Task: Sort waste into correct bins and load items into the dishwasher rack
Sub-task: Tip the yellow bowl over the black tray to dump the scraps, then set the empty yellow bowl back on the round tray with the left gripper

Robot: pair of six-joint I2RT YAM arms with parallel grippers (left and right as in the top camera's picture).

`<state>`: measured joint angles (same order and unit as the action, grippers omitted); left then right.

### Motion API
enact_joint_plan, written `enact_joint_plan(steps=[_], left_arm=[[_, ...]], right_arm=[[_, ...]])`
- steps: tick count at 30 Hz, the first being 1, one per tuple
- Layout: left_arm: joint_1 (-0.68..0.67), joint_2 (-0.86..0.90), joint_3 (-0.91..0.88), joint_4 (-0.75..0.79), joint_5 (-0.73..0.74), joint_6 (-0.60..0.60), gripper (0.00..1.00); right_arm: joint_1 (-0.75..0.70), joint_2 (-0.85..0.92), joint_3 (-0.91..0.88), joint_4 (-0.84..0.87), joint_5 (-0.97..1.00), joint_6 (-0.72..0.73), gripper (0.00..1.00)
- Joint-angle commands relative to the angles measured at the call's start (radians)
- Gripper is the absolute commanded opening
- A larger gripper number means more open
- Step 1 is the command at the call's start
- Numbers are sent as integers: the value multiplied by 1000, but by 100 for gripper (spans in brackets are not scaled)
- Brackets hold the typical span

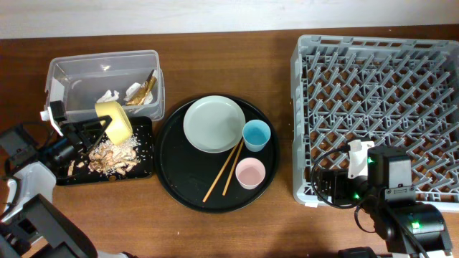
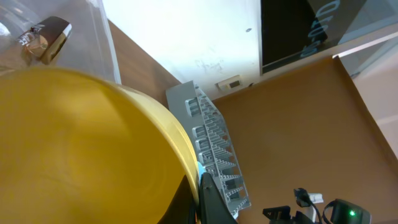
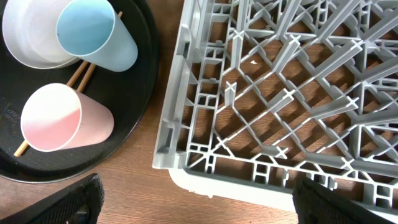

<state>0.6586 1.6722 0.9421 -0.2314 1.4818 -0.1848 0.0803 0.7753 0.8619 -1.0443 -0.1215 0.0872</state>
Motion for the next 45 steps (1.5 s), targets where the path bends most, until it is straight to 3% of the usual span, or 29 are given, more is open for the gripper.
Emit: enact_joint_plan(steps=[1,5,8,15,18,20,25,34,39,45], left_arm=[[-10,-2,11,-1,49,-24,0],[-84,-58,11,-10,18,-24,0],[-192,-145,11,-56,-130,-24,0],[-600,-227,11,-239,-823,14,0],[-766,-227,11,-354,-1209,26,0],[-840,-225,10,-396,-1336,26,0],[-960,-217,-12,-410,-1402,25,0],[-1019,-174,-18,-439,-1388,14,1],[-1029,-175,-13,-433,-1355,14,32],[-1029,-213,61,-442,-1175,15,40]], right_arm=[[5,-3,21,0,-5,7,98],[5,-3,21,0,-2,7,98],[5,-3,21,0,-2,7,98],[5,-3,21,0,-2,7,98],[5,-3,21,0,-2,7,98],[5,-3,21,0,-2,7,98],[5,-3,21,0,-2,7,98],[5,-3,21,0,-2,7,98],[5,-3,21,0,-2,7,99],[5,-3,21,0,-2,7,98]])
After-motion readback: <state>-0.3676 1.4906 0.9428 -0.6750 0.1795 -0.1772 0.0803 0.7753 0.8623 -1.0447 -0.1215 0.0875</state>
